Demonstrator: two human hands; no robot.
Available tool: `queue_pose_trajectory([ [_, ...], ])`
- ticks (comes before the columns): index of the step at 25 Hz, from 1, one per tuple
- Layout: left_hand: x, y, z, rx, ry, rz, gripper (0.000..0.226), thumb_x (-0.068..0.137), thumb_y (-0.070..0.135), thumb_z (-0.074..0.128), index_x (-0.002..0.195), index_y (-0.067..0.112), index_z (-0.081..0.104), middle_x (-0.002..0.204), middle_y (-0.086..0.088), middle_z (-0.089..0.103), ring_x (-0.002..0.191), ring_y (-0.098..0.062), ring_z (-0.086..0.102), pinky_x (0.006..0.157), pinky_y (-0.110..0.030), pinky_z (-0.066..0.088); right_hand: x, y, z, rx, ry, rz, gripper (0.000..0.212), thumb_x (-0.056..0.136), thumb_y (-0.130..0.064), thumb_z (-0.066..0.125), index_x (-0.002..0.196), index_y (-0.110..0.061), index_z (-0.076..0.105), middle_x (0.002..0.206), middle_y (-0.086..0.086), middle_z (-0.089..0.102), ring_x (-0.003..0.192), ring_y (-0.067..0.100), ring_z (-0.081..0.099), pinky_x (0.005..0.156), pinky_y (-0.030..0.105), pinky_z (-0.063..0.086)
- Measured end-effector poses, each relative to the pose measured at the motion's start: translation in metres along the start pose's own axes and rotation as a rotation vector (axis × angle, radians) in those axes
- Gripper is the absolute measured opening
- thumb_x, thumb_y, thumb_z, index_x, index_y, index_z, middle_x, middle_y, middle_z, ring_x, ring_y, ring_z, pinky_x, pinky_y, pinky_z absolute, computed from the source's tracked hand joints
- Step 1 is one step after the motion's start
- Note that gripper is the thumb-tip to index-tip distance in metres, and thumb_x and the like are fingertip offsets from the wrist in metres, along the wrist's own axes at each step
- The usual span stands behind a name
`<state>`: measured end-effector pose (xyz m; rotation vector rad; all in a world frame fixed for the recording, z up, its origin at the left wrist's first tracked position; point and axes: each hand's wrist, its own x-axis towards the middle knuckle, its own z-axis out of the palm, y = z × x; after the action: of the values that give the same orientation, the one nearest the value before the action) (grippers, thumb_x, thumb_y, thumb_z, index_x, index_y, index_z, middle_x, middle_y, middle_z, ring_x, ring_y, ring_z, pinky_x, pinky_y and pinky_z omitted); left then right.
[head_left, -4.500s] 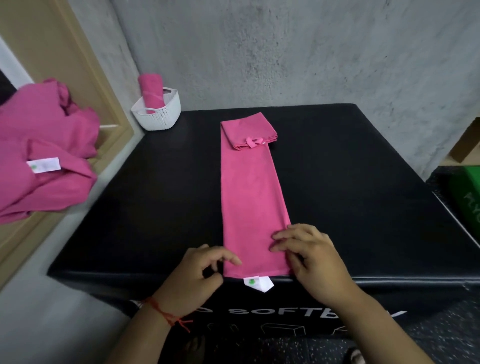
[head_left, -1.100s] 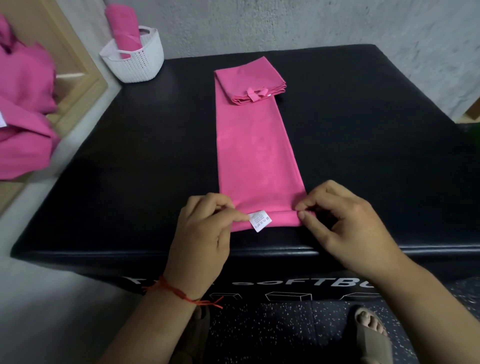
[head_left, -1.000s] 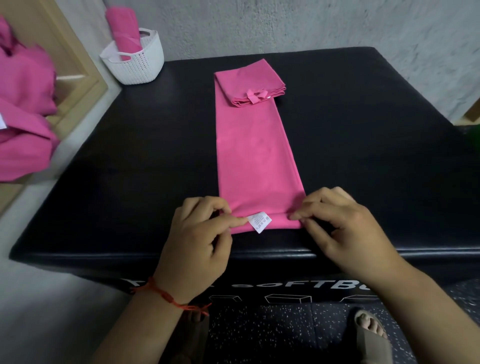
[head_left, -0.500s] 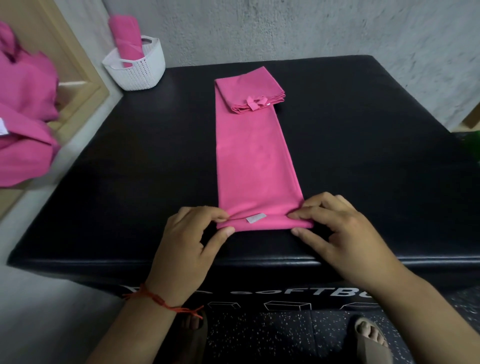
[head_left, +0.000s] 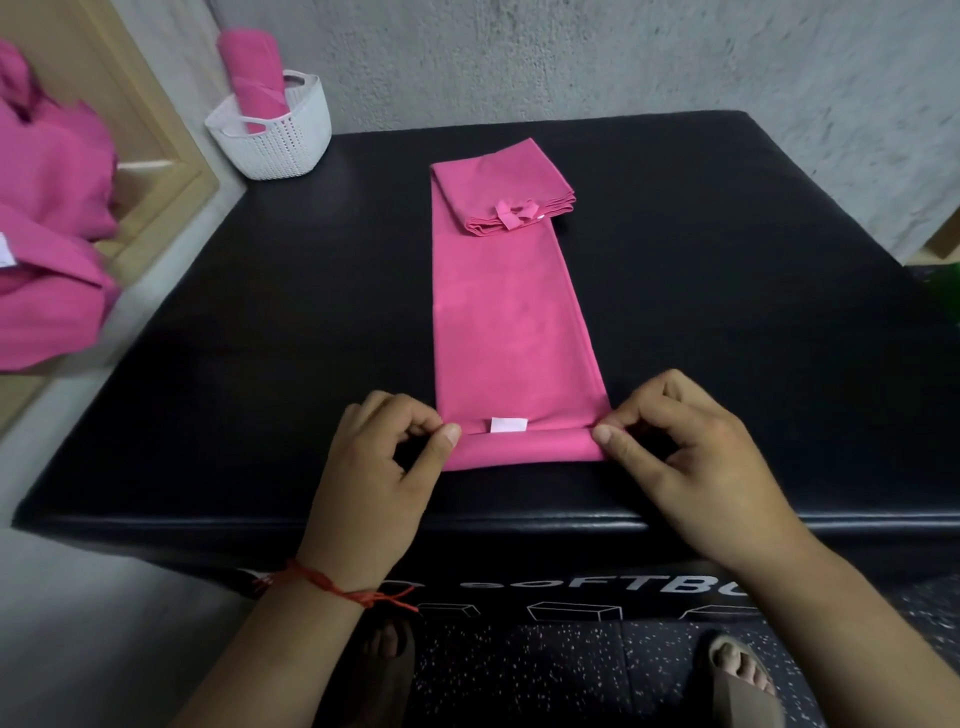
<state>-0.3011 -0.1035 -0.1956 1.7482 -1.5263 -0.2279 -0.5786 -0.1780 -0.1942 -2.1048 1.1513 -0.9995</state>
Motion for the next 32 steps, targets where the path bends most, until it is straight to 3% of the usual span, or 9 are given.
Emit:
queue_pose_trajectory([
  [4,-0.003,0.002,0.003,0.098,0.022,0.221,0.023,0.094,0.004,0.068,0.099,0.024,0.078,0.102,0.013,0.058,0.100,-0.014,0.052,0.085,-0.021,0.045,-0.002,0.000,0.000,-0.025,-0.011,-0.087,0.016,0.095,-0.013,0.077,0.100,-0.027,0.073,0.105,-0.014,0.062,0.101,0.018,0.065,0.086,0.022,0.048],
  [7,-0.007,-0.005,-0.001,0.097,0.009,0.311,0.036,0.092,-0.007,0.064,0.104,0.022,0.082,0.107,0.010,0.061,0.105,-0.018,0.054,0.089,-0.030,0.049,-0.005,0.006,-0.001,-0.088,-0.056,-0.173,0.026,0.096,-0.006,0.071,0.107,-0.028,0.078,0.110,-0.017,0.062,0.105,0.019,0.063,0.091,0.026,0.048],
  [9,-0.010,-0.008,-0.005,0.128,-0.029,0.343,0.033,0.090,0.004,0.065,0.112,0.023,0.080,0.113,0.011,0.061,0.111,-0.018,0.053,0.095,-0.035,0.048,-0.005,0.009,-0.002,-0.121,-0.081,-0.192,0.029,0.095,-0.006,0.071,0.114,-0.028,0.078,0.114,-0.018,0.062,0.108,0.019,0.061,0.094,0.027,0.048],
  [13,-0.009,-0.010,-0.005,0.167,-0.100,0.276,0.030,0.089,0.029,0.071,0.119,0.028,0.074,0.116,0.019,0.057,0.114,-0.012,0.051,0.098,-0.042,0.049,-0.004,0.010,-0.001,-0.180,-0.112,-0.164,0.036,0.089,-0.026,0.081,0.124,-0.030,0.075,0.119,-0.018,0.060,0.110,0.016,0.059,0.096,0.028,0.048],
  [17,-0.006,-0.014,-0.005,0.127,-0.145,0.202,0.030,0.097,0.039,0.066,0.126,0.037,0.070,0.115,0.024,0.058,0.113,-0.009,0.055,0.100,-0.038,0.048,-0.001,0.011,0.002,-0.179,-0.088,-0.109,0.034,0.093,-0.037,0.075,0.127,-0.032,0.076,0.114,-0.021,0.058,0.105,0.014,0.059,0.091,0.027,0.050],
  [21,-0.005,-0.012,-0.004,-0.027,-0.120,0.009,0.027,0.097,0.052,0.061,0.119,0.038,0.060,0.112,0.021,0.060,0.110,-0.006,0.058,0.097,-0.036,0.051,-0.001,0.006,0.004,-0.166,-0.068,-0.060,0.023,0.098,-0.043,0.068,0.119,-0.036,0.070,0.108,-0.020,0.064,0.100,0.011,0.060,0.085,0.027,0.049],
  [25,-0.006,-0.010,-0.004,0.001,-0.106,0.078,0.011,0.102,0.047,0.057,0.104,0.036,0.060,0.100,0.020,0.061,0.101,-0.009,0.058,0.089,-0.039,0.050,-0.001,-0.002,-0.001,-0.034,-0.055,0.036,0.012,0.097,-0.041,0.070,0.097,-0.033,0.062,0.096,-0.012,0.064,0.090,0.015,0.060,0.074,0.026,0.045],
  [29,-0.001,-0.007,-0.002,0.030,-0.017,0.085,0.012,0.101,0.036,0.062,0.094,0.027,0.066,0.098,0.018,0.057,0.100,-0.011,0.054,0.086,-0.029,0.046,0.000,-0.001,0.005,-0.057,0.045,0.014,0.006,0.096,-0.034,0.075,0.094,-0.029,0.072,0.098,-0.014,0.059,0.092,0.016,0.063,0.077,0.020,0.047],
  [32,0.001,-0.002,0.001,0.037,0.018,0.127,0.008,0.100,0.021,0.066,0.102,0.027,0.071,0.105,0.018,0.058,0.104,-0.012,0.055,0.089,-0.025,0.046,0.002,-0.001,0.006,-0.051,0.082,0.027,0.003,0.096,-0.030,0.076,0.097,-0.028,0.075,0.102,-0.015,0.060,0.095,0.013,0.065,0.079,0.020,0.049],
])
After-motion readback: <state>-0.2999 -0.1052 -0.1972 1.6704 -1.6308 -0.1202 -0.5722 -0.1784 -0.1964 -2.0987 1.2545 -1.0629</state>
